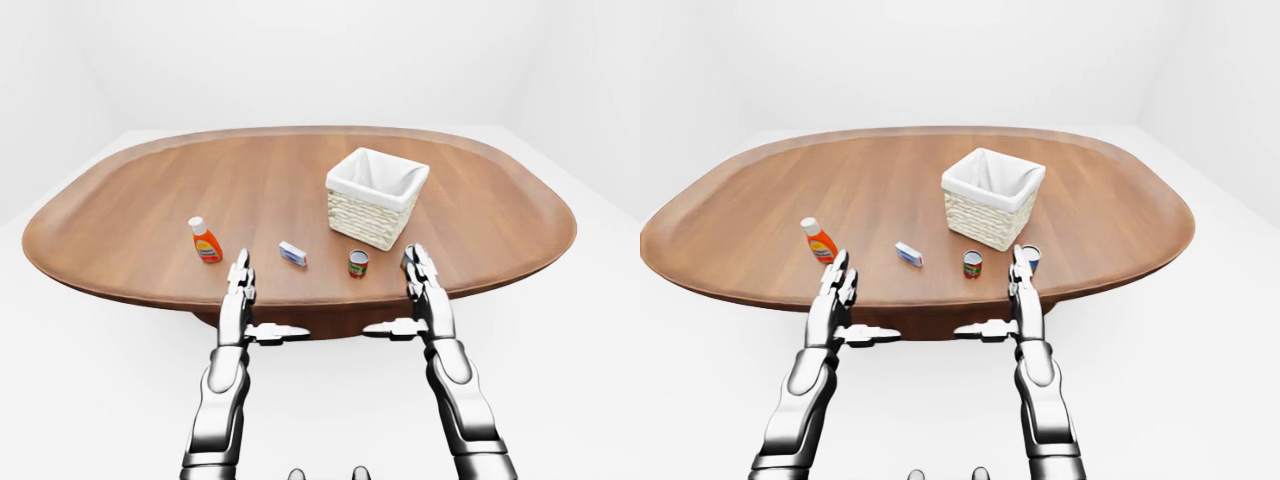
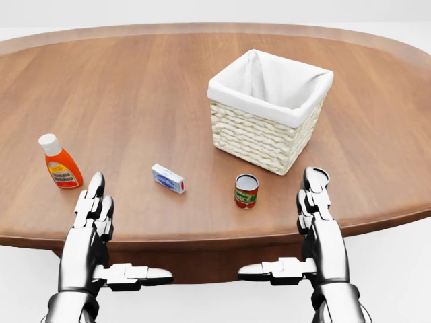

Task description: Pick up the ketchup, and put it in the basket.

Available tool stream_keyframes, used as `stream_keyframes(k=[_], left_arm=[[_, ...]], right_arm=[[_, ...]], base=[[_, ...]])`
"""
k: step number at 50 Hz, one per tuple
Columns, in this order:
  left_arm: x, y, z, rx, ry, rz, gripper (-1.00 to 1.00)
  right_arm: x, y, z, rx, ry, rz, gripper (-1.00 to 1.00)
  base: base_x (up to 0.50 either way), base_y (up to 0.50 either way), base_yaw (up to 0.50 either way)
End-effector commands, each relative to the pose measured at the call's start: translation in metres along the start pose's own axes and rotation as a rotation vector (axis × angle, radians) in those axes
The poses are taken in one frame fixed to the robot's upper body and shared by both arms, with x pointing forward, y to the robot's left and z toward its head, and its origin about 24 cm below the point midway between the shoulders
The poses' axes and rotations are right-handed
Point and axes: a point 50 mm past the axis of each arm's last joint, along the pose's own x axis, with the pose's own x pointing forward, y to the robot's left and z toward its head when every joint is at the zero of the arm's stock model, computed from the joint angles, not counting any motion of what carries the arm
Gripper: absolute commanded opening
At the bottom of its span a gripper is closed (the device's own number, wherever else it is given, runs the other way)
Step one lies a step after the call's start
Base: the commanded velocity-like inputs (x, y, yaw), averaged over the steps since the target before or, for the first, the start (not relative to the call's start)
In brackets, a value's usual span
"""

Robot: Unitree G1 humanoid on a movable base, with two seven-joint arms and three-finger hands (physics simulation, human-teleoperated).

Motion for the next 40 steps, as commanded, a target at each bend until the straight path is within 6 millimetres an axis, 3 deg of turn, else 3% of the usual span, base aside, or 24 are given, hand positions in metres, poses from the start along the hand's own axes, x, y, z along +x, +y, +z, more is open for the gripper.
stream_keyframes(k=[1,14,25,29,40], left_arm=[[0.0,0.006,-0.001,-0.004,0.001,-0.003,1.0],[-0.008,0.007,0.007,-0.001,-0.013,-0.001,1.0],[-0.039,0.021,0.045,-0.02,-0.138,0.016,1.0],[-0.041,0.025,0.049,-0.021,-0.159,0.026,1.0],[-0.044,0.031,0.057,-0.022,-0.195,0.046,1.0]], right_arm=[[0.001,-0.007,0.001,0.001,-0.004,-0.011,1.0],[-0.005,-0.004,0.008,-0.006,-0.016,-0.004,1.0],[-0.039,-0.001,0.049,-0.075,-0.156,-0.051,1.0],[-0.047,0.0,0.057,-0.088,-0.191,-0.054,1.0],[-0.049,-0.001,0.059,-0.103,-0.199,-0.061,1.0]], base=[[0.0,0.0,0.0],[0.0,0.0,0.0],[0.0,0.0,0.0],[0.0,0.0,0.0],[0.0,0.0,0.0]])
